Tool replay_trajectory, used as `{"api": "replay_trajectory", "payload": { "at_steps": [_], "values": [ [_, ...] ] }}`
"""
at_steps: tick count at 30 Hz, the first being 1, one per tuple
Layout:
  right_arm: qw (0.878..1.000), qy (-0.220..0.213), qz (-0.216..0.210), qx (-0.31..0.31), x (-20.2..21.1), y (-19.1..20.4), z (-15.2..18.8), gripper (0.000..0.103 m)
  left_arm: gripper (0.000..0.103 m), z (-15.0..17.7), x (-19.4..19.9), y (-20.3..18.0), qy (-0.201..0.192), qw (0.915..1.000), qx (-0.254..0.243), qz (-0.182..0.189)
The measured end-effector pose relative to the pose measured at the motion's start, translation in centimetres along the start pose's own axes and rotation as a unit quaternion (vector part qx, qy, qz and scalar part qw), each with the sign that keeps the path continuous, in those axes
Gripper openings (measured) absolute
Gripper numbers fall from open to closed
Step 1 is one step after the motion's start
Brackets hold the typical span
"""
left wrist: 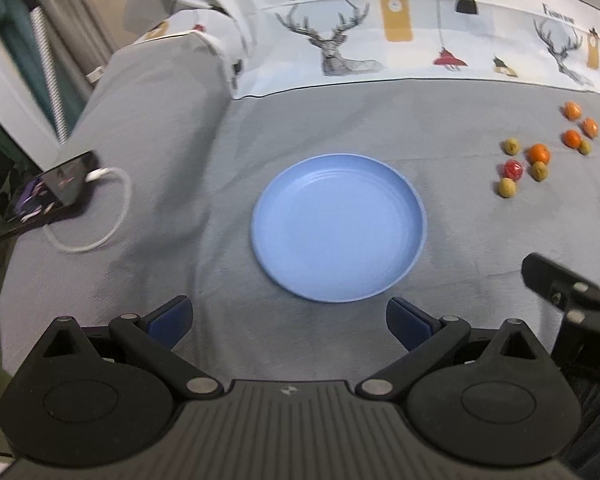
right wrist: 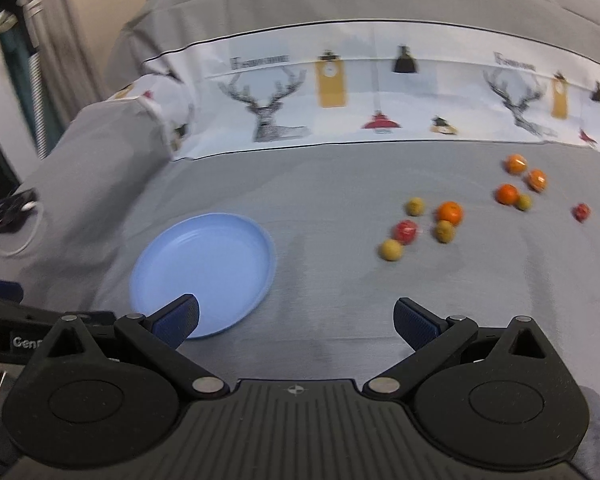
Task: Organize fruits
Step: 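Reach both tools to the fruit cluster and grasp yellow fruits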
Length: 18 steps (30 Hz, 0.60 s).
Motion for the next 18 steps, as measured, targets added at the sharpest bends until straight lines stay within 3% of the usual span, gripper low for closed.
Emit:
{"api": "replay_trajectory", "payload": {
  "at_steps": [5,10,18],
  "values": [
    [0.999,-0.003,0.04,-0.032,-2.0,-5.0,-0.6,0.103,0.103,-1.4,-2.0,-3.4,0.012,0.9996,-0.023,0.015],
    [0.994,0.011,0.091,-0.065,-4.4,-11.2,-0.8,0.103,0.103,-3.3,-4.7,-7.6,0.01,0.9979,-0.036,0.053],
    [0.97,0.01,0.196,-0.142,-10.0,-23.8,-2.2,0.102,0.103,-7.9,-10.8,-15.0,0.015,0.9927,-0.061,0.103]
  ]
}}
Point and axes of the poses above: each gripper's, at about its wrist camera, not at the fingertips, and x roughly against the way its jaws point, y to its left, z to its underside, the point moved 7 cm from there along -x, roughly the way its jaws point, and after that the axes turned 14 degrees about z, right-handed, at the moved point
